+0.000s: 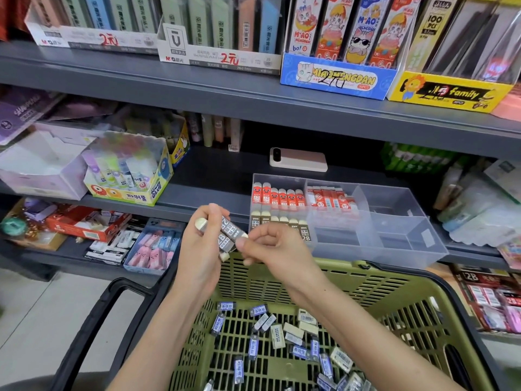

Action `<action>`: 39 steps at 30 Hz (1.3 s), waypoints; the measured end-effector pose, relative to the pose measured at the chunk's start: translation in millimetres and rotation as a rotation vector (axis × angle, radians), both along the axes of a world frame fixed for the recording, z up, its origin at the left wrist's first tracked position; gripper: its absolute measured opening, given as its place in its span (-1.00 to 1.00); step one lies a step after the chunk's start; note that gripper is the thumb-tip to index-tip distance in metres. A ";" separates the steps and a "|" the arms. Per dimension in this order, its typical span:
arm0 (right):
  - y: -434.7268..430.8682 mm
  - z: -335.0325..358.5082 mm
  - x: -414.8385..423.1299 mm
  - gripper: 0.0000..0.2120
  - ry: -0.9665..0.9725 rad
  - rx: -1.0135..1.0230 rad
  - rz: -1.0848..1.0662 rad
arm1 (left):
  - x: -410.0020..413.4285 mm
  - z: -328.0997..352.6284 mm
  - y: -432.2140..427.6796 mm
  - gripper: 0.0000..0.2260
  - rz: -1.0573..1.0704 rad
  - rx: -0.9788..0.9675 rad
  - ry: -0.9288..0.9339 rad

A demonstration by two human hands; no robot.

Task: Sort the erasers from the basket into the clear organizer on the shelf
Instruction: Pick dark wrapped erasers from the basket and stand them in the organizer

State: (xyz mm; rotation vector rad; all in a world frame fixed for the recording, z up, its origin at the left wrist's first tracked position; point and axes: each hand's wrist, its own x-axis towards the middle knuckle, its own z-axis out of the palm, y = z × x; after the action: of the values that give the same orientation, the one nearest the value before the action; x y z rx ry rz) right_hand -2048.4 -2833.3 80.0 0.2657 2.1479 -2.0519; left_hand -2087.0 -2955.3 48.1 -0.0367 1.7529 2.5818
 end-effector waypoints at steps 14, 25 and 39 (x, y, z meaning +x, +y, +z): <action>68.9 5.0 -47.2 -0.95 0.152 0.496 -0.109 | 0.4 -3.8 4.1 -0.70 -0.110 0.080 -0.138; 50.0 -7.2 -47.7 -0.80 0.117 0.678 -0.077 | 0.6 -5.3 6.8 -0.70 -0.092 0.121 -0.181; -5.1 5.4 4.2 -0.81 0.458 0.810 0.174 | 6.5 -5.8 6.9 -0.55 -0.114 0.042 -0.152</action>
State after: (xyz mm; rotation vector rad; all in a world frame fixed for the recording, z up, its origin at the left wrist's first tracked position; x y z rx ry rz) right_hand -2044.2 -2838.4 85.4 -0.3318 3.0540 -1.1249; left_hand -2080.5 -2948.5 42.3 -0.1256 1.6003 2.4641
